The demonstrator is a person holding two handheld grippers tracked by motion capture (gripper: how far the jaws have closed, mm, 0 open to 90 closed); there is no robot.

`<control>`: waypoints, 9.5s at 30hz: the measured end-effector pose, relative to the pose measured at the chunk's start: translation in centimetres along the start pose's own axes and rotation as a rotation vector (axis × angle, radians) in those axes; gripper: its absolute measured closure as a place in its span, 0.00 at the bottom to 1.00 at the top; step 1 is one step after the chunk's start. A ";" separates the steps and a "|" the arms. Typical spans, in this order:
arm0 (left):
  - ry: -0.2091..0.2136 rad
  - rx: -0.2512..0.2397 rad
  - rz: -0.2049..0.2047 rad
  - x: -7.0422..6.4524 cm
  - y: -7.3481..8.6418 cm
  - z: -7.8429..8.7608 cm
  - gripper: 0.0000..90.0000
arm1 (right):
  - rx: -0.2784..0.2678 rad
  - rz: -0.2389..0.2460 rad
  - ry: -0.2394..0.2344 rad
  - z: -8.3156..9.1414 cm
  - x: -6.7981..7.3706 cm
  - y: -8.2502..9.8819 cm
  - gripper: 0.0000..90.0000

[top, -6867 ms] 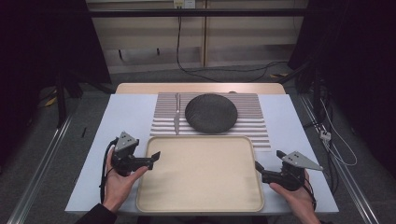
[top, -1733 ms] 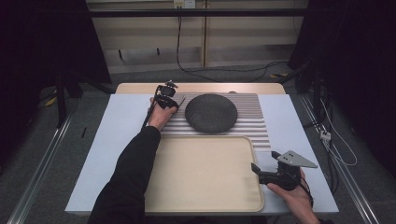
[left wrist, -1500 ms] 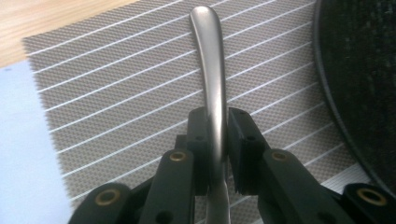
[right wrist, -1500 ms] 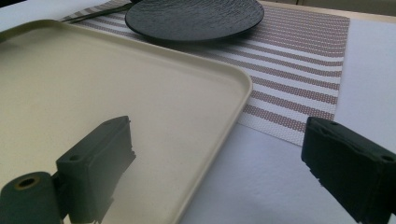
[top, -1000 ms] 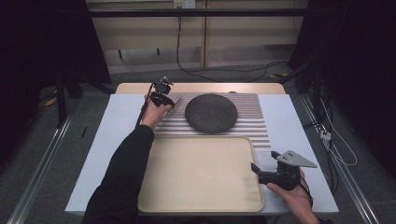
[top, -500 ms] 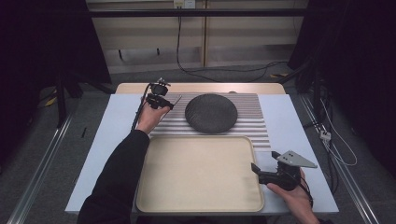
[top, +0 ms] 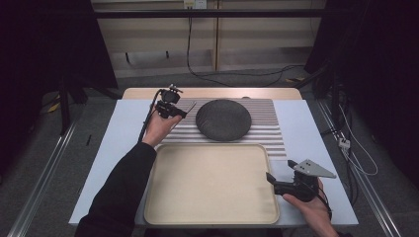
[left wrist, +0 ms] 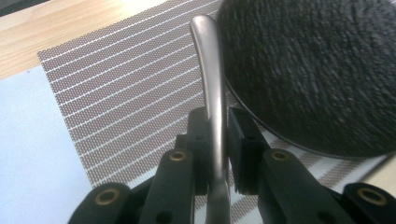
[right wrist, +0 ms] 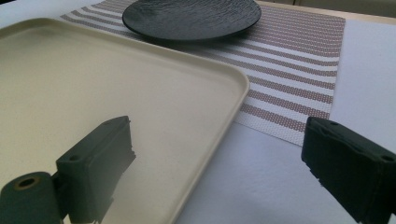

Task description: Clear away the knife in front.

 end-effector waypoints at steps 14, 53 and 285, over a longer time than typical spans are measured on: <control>-0.009 -0.010 -0.018 -1.0 2.6 1.8 0.89 | 0.002 0.001 0.000 0.0 0.1 0.0 0.10; -0.018 -0.038 -0.054 -5.3 10.4 6.2 0.89 | 0.007 0.017 0.015 0.1 0.3 0.0 0.10; 0.086 -0.096 -0.082 -5.3 17.2 5.4 0.59 | 0.018 0.035 -0.010 -0.5 0.8 -0.2 0.10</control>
Point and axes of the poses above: each handheld gripper's, and its own axes: z roughly backward along the jaws, y roughly out of its underside, x roughly to its left, the point moved 8 cm from there along -z, roughly forward along the jaws, and after that the axes turned 7 degrees about x, right-handed, at the moved point
